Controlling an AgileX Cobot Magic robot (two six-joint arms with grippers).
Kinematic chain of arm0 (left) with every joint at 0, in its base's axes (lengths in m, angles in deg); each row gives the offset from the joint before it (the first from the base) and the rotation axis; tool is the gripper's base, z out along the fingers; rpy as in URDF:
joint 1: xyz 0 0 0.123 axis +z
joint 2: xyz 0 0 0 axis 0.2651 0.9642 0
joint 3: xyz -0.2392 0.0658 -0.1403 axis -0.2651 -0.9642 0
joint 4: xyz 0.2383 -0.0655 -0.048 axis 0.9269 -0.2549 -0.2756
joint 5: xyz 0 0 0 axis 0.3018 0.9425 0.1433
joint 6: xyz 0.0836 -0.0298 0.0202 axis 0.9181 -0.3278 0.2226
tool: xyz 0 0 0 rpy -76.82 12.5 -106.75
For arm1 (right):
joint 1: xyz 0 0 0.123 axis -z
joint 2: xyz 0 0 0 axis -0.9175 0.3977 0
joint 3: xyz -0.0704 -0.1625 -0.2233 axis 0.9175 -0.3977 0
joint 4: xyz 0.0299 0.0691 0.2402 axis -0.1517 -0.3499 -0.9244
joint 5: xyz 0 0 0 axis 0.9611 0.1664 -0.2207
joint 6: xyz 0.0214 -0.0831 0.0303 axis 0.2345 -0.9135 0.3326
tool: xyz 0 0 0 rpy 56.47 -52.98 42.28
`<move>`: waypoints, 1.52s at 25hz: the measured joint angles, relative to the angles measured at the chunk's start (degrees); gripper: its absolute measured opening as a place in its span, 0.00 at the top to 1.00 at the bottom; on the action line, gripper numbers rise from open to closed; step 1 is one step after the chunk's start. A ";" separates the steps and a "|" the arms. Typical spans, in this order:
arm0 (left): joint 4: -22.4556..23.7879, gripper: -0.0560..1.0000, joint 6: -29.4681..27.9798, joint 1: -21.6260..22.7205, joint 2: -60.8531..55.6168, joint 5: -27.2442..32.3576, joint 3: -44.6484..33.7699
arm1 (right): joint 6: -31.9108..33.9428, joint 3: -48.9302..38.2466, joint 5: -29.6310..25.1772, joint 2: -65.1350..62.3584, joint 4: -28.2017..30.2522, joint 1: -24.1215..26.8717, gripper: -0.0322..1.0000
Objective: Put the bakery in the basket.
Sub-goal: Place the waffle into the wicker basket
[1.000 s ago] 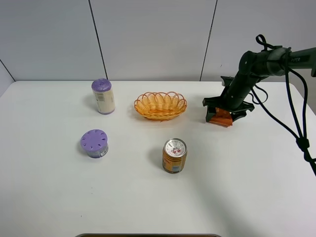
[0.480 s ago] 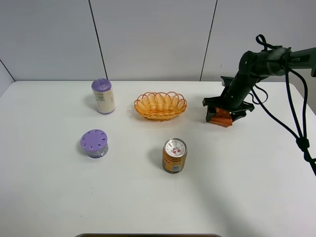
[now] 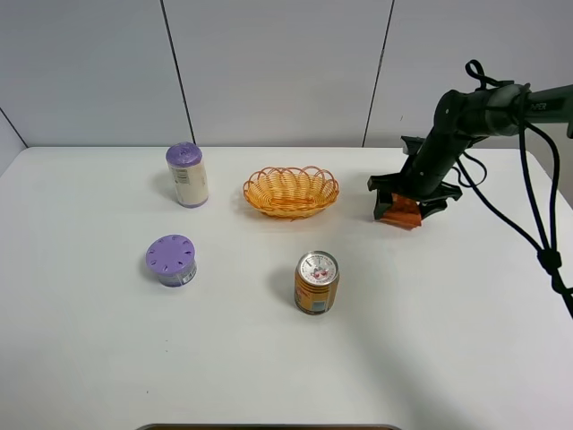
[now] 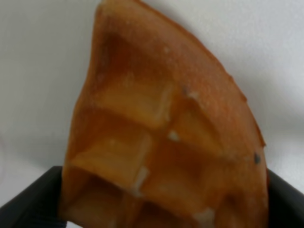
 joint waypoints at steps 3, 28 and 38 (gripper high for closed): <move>0.00 0.01 0.00 0.00 0.00 0.00 0.00 | 0.00 0.00 -0.38 -2.00 0.88 0.00 0.28; 0.00 0.01 0.00 0.00 0.00 0.00 0.00 | -5.47 0.00 4.09 -16.79 -4.96 -13.31 0.28; 0.00 0.01 0.00 0.00 0.00 0.00 0.00 | -5.49 0.00 11.82 -16.63 -5.14 -16.64 0.28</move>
